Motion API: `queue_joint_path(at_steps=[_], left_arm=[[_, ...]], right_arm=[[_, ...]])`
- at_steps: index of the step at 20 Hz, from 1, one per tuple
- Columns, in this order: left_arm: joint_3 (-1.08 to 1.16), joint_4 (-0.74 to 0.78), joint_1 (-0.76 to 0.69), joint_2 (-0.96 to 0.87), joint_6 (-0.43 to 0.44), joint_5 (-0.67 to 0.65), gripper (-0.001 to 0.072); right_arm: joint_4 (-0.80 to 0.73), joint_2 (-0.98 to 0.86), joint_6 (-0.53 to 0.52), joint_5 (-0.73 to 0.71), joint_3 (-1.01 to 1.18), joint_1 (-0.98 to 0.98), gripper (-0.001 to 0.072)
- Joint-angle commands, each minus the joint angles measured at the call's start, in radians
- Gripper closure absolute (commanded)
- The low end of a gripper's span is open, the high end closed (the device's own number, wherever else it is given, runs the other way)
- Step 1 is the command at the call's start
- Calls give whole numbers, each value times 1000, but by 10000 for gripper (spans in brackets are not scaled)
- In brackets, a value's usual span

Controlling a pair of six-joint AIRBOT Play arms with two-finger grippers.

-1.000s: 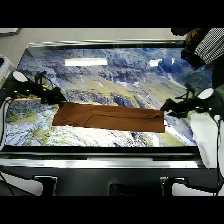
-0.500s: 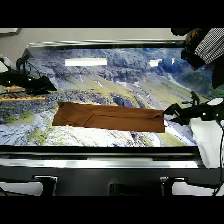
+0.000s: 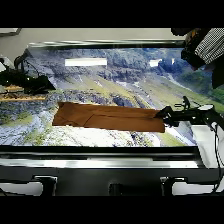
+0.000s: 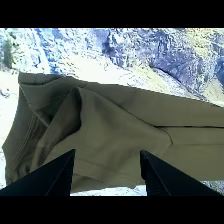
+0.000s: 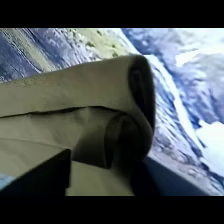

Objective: Fold the clothes and pants, and hang the long-sleeved shirts on hangers.

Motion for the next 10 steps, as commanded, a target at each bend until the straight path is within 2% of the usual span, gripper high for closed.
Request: queue_joint_path(at_steps=[1,2,3,4,5,8,10], left_arm=[[1,-2,-1,0,0,-10,264],[1,-2,-1,-2,0,-13,371],[-2,-2,-4,-3,0,-12,549],[-2,-3,-13,-6,3,-12,666],[-2,-3,-29,-13,4,-11,690],[-2,-18,-116,-67,-2,1,690],[-8,-97,-201,-127,-31,64,691]], right_arm=[[2,-2,4,-49,-6,77,467],[2,6,13,-45,0,82,590],[3,21,24,-30,14,81,685],[-5,41,43,-8,37,76,682],[-34,64,90,27,76,72,683],[-153,126,221,155,240,73,683],[-212,155,274,225,358,73,683]])
